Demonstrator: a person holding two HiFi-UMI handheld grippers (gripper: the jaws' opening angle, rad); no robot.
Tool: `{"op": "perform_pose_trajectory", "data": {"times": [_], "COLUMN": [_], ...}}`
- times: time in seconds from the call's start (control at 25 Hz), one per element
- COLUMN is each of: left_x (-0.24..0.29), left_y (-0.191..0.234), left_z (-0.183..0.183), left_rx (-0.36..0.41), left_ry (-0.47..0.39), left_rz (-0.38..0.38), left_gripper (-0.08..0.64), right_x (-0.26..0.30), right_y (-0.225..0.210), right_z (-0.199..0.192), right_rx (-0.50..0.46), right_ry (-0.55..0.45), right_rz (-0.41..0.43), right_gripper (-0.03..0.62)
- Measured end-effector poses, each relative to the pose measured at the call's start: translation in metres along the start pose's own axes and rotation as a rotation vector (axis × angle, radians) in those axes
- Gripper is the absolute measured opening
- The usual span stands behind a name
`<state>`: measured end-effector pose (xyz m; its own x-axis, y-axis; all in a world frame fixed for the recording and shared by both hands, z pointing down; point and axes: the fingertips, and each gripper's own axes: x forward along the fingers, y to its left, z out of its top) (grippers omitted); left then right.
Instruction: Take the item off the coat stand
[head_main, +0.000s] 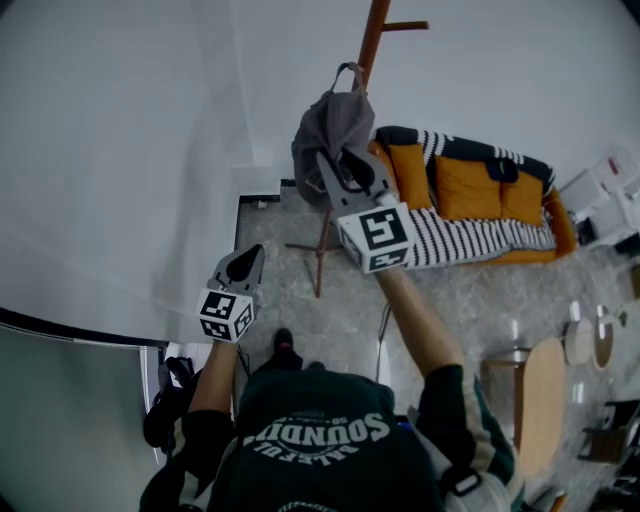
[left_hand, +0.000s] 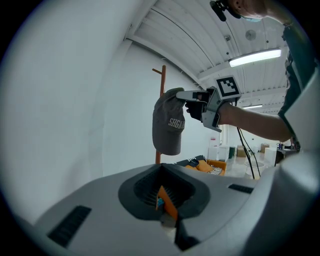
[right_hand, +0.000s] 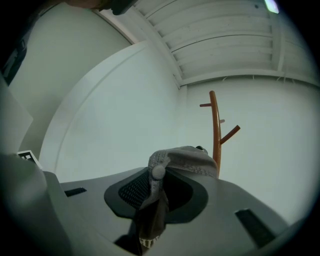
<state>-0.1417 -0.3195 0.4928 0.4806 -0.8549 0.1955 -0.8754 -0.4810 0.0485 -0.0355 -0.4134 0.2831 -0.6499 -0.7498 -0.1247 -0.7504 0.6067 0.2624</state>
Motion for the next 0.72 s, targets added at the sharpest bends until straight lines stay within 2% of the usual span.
{"op": "perform_pose_trajectory", "data": {"times": [0.16, 0.36, 0.72], "left_x": [-0.005, -0.012, -0.014], "left_y": [-0.01, -0.025, -0.056], "left_z": [0.0, -0.008, -0.013], "left_rx": [0.004, 0.002, 0.008], "left_ry": [0.001, 0.008, 0.01], "left_rz": [0.002, 0.002, -0.007], "left_gripper": [0.0, 0.0, 0.0], "right_x": [-0.014, -0.043, -0.11], "right_y": [0.011, 0.027, 0.029], "right_z": [0.001, -0.021, -0.068], "right_rx": [-0.004, 0.016, 0.071], "right_ry": [0.001, 0.044, 0.12], "right_rz": [0.031, 0.06, 0.035], "right_gripper": [0.077, 0.075, 0.075]}}
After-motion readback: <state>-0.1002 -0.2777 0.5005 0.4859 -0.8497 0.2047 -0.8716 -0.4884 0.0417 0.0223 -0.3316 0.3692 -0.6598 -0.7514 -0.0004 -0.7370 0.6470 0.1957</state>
